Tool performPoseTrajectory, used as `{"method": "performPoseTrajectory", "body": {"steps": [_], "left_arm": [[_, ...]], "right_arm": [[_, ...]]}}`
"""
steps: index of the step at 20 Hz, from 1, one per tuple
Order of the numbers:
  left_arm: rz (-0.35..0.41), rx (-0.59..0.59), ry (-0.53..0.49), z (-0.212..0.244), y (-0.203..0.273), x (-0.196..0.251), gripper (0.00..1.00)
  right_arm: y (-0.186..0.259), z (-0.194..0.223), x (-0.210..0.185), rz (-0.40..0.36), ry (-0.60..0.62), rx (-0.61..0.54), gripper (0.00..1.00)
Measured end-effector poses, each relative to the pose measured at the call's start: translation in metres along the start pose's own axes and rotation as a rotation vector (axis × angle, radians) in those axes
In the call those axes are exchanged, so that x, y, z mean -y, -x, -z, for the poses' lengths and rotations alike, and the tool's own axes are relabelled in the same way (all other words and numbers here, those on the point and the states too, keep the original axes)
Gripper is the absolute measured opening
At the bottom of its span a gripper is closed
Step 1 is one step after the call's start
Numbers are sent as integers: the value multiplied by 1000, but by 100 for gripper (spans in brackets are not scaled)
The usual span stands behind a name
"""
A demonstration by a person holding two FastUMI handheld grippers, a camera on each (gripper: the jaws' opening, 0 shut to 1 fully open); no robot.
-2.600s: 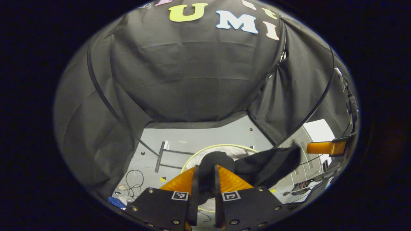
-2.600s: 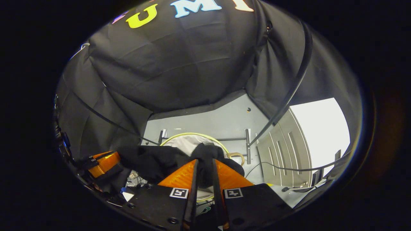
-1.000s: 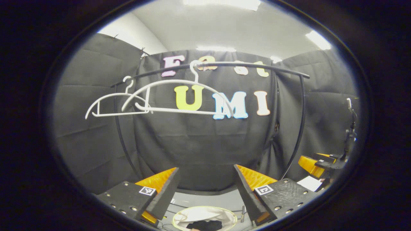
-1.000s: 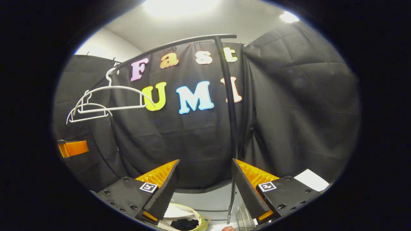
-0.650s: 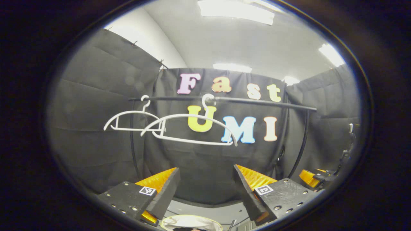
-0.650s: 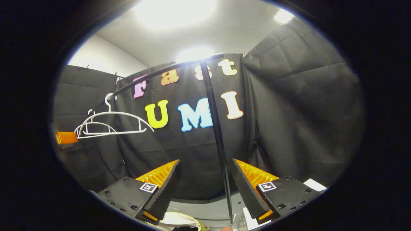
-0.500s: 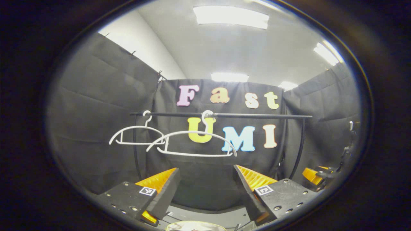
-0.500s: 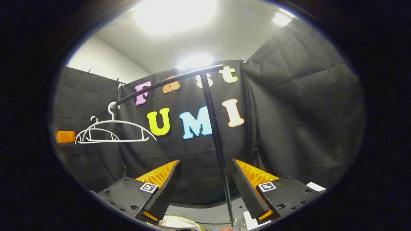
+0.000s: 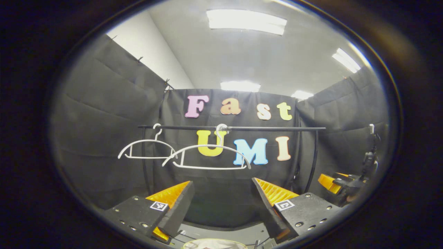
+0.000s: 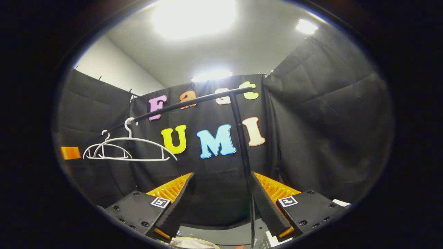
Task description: Grasp the clothes on the hanger with both hands and then place them into the laundry hamper below.
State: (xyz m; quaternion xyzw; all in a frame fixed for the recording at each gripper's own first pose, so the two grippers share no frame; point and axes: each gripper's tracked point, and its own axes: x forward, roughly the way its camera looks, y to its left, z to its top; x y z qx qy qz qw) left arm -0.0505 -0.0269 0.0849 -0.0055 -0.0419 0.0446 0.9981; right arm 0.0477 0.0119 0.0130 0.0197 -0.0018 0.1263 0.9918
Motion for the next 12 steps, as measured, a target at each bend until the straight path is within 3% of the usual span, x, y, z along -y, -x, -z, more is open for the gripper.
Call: {"method": "performPoseTrajectory", "body": {"steps": [3,4,12], "left_arm": [[-1,-30,-11,14,12,-12,95],[-1,-41,-9,19,16,-16,95],[4,-91,-6,53,13,-46,95]], "right_arm": [[6,12,-14,3,9,-38,92],[7,16,-17,6,14,-46,98],[13,33,-42,13,42,-59,98]]}}
